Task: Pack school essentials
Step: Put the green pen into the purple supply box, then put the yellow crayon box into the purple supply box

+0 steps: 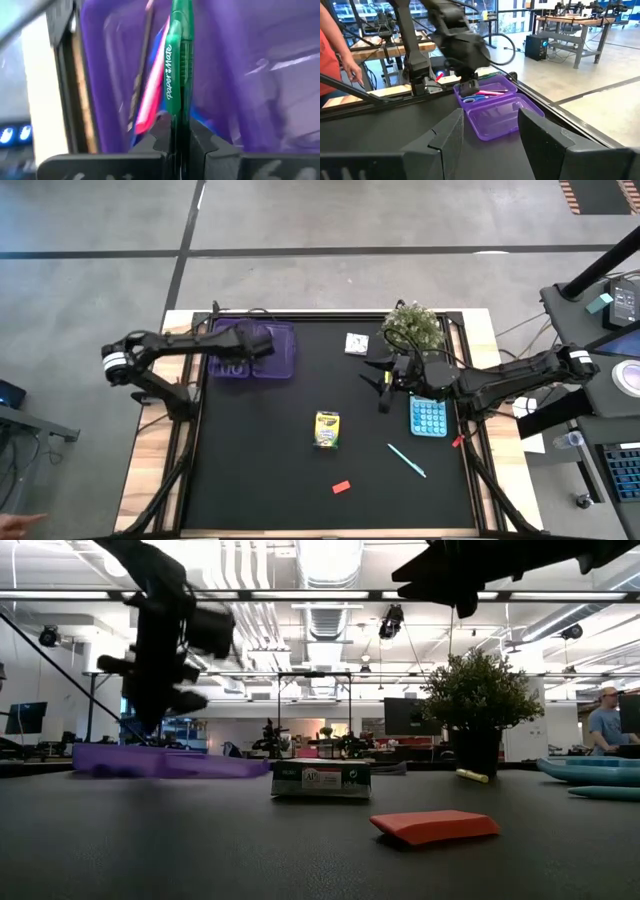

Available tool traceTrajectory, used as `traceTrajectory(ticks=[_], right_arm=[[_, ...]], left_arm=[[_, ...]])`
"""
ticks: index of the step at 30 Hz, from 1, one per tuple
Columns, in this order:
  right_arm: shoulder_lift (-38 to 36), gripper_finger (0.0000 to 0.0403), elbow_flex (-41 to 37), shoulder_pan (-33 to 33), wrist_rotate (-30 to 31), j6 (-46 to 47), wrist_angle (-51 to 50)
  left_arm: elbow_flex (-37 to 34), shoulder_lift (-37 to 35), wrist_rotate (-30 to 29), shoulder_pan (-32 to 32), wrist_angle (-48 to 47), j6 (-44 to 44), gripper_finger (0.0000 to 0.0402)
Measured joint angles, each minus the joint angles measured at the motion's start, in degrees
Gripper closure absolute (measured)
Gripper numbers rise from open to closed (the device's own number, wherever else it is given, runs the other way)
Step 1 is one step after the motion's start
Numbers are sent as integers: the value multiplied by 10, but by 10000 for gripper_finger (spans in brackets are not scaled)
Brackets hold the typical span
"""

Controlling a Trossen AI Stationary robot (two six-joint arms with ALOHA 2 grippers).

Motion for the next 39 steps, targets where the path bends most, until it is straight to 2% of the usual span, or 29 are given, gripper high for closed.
traceTrajectory(ticks=[4, 7, 17, 27, 33, 36, 39], right_arm=[[0, 225, 0, 0, 0, -7, 0], [2, 225, 0, 0, 0, -9, 1], [3, 225, 0, 0, 0, -14, 0], [3, 225, 0, 0, 0, -14, 0], [6, 225, 0, 0, 0, -12, 0], [10, 225, 0, 0, 0, -12, 0], [11, 225, 0, 0, 0, -12, -1]], left_arm=[[-2, 29, 9, 60, -13, 19, 391], [0, 48, 9, 82, -15, 38, 378], [3, 59, -30, 99, -9, 56, 361], [3, 57, -32, 98, -9, 82, 275], [15, 27, -29, 55, -9, 85, 245], [24, -2, -24, -3, -2, 82, 244], [28, -29, -15, -73, 46, 80, 244]])
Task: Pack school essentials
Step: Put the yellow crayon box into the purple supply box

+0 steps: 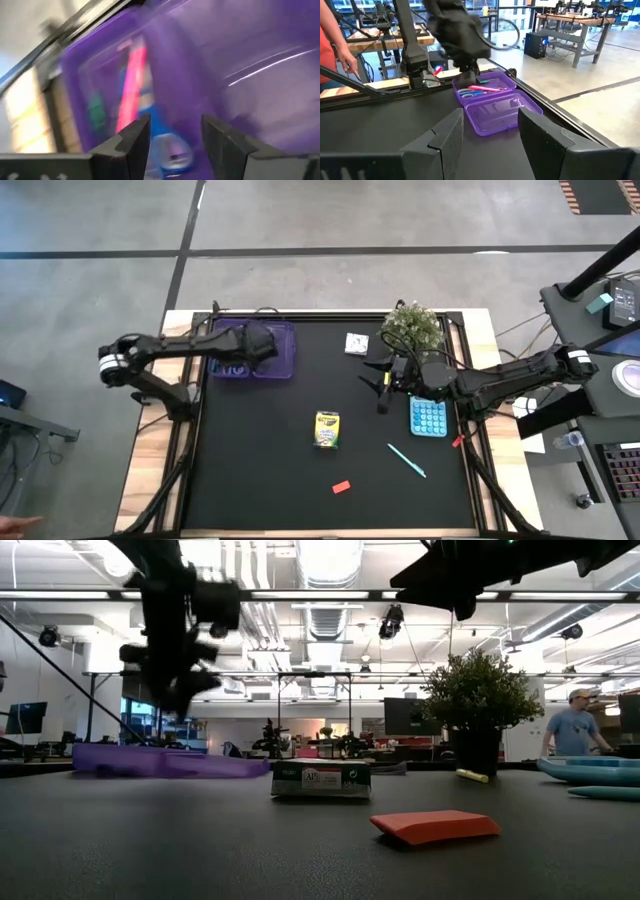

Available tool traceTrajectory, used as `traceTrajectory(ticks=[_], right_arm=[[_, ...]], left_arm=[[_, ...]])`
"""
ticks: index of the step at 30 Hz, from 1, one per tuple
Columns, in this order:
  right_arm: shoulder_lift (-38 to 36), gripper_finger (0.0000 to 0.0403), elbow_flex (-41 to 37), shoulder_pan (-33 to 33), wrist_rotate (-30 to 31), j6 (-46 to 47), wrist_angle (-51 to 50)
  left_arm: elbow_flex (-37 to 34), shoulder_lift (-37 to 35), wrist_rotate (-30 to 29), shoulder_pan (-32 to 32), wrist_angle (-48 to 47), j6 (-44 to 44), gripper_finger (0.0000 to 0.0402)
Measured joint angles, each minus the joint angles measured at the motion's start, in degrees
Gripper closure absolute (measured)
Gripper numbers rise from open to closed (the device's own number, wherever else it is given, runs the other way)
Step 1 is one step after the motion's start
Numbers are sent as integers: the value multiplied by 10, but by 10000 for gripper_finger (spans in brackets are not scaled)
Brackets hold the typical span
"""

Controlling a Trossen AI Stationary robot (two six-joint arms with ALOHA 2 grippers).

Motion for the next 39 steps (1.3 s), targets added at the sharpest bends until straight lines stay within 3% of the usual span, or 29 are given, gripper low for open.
traceTrajectory(ticks=[10, 16, 20, 23, 28, 34, 39], right_arm=[[-1, 225, 0, 0, -28, 0, -12], [-1, 225, 0, 0, -99, -17, -28], [-1, 225, 23, 0, -113, -21, -82], [0, 226, 52, 0, -114, -11, -165], [1, 229, 79, 1, -114, -10, -267], [2, 229, 78, 1, -114, -11, -270], [3, 229, 77, 0, -114, -16, -271]], left_arm=[[-3, -7, 7, -213, 283, 45, 244], [-3, 24, 27, -296, 392, 92, 244], [-4, 62, 45, -335, 457, 135, 244], [-4, 102, 74, -352, 521, 171, 244], [8, 177, 185, -353, 619, 272, 258], [28, 251, 240, -324, 615, 285, 332], [29, 262, 246, -308, 587, 271, 394]])
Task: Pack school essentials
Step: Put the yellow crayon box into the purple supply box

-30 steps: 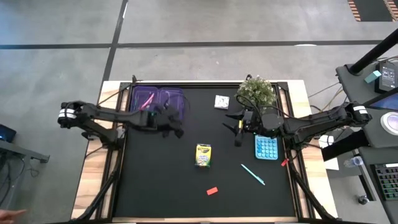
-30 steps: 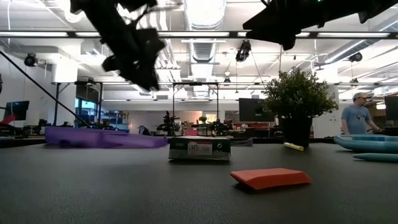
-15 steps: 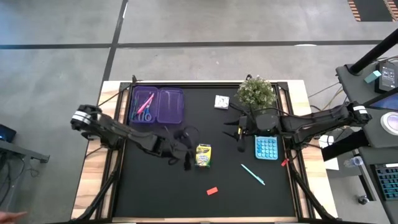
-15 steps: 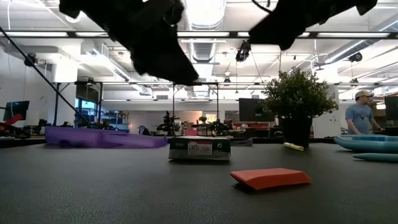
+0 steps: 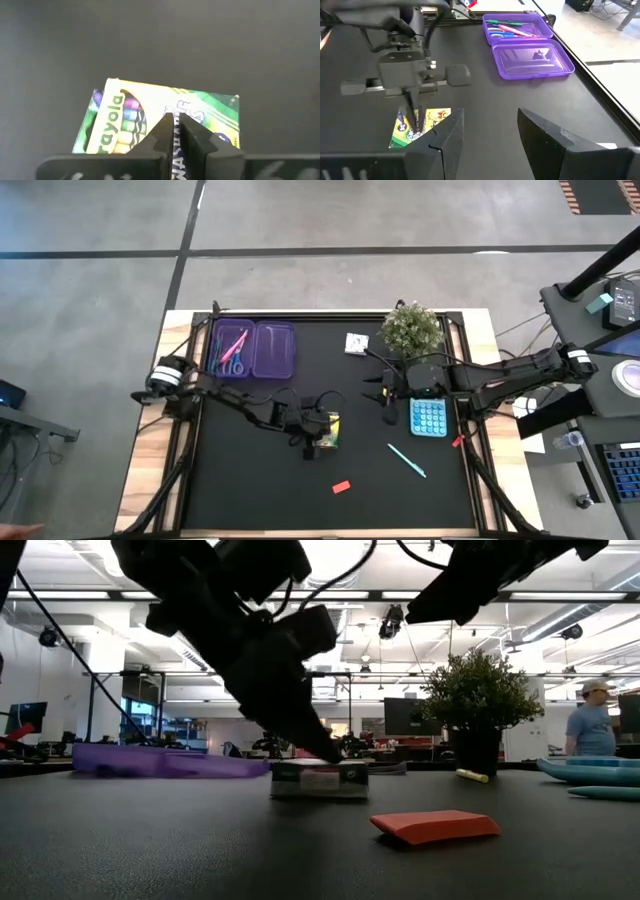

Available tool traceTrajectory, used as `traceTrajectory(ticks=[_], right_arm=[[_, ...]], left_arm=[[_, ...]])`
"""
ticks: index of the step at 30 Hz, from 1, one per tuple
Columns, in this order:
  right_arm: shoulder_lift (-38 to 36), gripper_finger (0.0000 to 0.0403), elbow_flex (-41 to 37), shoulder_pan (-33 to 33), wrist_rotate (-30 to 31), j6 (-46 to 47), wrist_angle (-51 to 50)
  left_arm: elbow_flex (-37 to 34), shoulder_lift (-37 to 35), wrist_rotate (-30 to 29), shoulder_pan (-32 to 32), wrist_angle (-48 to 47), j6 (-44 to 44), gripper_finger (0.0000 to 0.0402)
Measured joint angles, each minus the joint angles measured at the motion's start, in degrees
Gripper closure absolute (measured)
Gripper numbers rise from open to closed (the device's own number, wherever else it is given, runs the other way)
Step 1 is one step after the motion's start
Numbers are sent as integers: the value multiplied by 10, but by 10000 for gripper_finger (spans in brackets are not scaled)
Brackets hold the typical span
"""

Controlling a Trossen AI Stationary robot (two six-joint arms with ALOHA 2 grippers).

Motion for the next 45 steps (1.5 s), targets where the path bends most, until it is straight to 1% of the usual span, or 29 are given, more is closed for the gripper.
traceTrajectory(ticks=[3, 8, 12, 15, 17, 20, 23, 27, 30, 34, 35, 38, 41, 45], right_arm=[[0, 229, 0, 0, 0, -1, 0], [0, 229, 0, 0, 0, 8, -2], [1, 229, -1, 0, 0, 45, -4], [2, 229, -2, 0, 0, 82, -8], [2, 229, -3, 0, 0, 93, -17], [5, 229, -3, 0, 0, 92, -19], [12, 229, -3, 0, 0, 90, -19], [24, 229, -3, 0, 0, 90, -14], [32, 229, -3, 0, 0, 85, -9], [39, 229, 2, 0, 1, 74, -10], [39, 229, 3, 0, 1, 71, -9], [39, 229, 6, 0, 2, 70, -9], [38, 229, 6, 0, 2, 70, -10], [38, 229, 6, 0, 2, 67, -10]], left_arm=[[0, -14, -6, 3, -58, -16, 393], [-3, -54, -43, 2, -172, -29, 391], [-3, -91, -43, 1, -175, -30, 391], [-3, -123, -25, -3, -171, -33, 391], [-7, -143, -7, -5, -173, -55, 391], [-17, -165, 16, -10, -185, -90, 389], [-29, -176, 43, -14, -222, -97, 373], [-48, -176, 43, -11, -225, -172, 324], [-63, -171, 16, -11, -221, -249, 278], [-79, -171, -28, -11, -221, -440, 229], [-80, -171, -33, -11, -222, -473, 221], [-80, -171, -44, -11, -221, -509, 211], [-81, -167, -78, -11, -221, -539, 211], [-82, -149, -89, -11, -213, -554, 210]])
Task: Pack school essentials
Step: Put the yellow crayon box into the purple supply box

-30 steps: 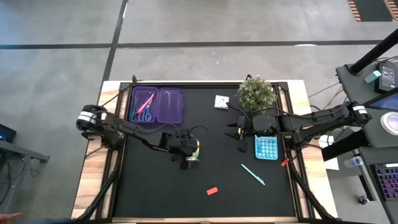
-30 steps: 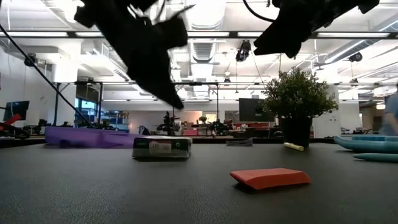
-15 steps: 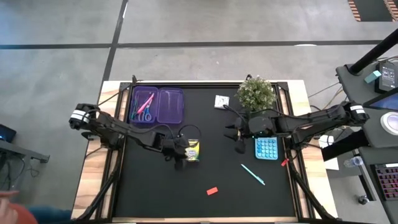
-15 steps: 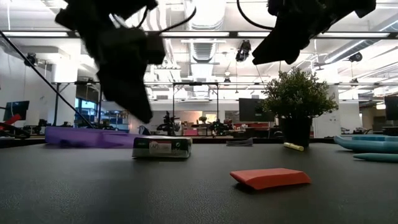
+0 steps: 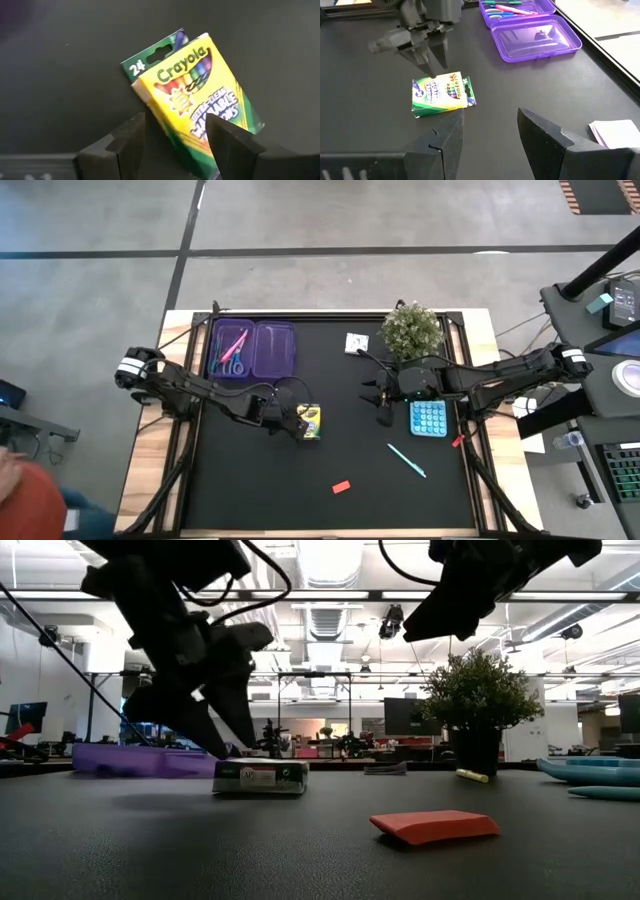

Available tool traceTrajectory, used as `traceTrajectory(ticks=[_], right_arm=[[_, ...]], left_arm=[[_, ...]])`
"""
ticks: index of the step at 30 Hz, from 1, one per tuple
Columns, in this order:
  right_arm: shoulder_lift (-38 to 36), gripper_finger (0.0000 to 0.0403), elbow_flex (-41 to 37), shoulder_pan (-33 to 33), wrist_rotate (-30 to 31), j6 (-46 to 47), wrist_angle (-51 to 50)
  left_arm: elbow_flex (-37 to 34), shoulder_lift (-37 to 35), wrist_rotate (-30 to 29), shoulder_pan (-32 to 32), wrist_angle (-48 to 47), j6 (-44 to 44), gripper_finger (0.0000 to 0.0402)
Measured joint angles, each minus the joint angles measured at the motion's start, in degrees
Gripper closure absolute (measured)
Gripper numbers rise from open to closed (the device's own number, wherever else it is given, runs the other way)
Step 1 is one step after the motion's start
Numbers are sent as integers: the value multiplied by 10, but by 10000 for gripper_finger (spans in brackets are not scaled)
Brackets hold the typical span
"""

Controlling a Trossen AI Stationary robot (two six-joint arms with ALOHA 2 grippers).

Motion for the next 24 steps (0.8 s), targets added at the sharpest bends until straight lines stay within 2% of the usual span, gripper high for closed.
traceTrajectory(ticks=[6, 17, 20, 24], right_arm=[[0, 229, 0, 0, 0, -2, 0], [0, 229, 0, 0, 0, -2, 0], [0, 229, 0, 0, 0, -2, 0], [0, 229, 0, 0, 0, -4, 0]], left_arm=[[0, 28, -8, 1, 56, 1, 210], [1, 63, -8, 1, 71, 1, 211], [1, 66, -9, 1, 74, 7, 228], [3, 66, -9, 1, 82, 26, 277]])
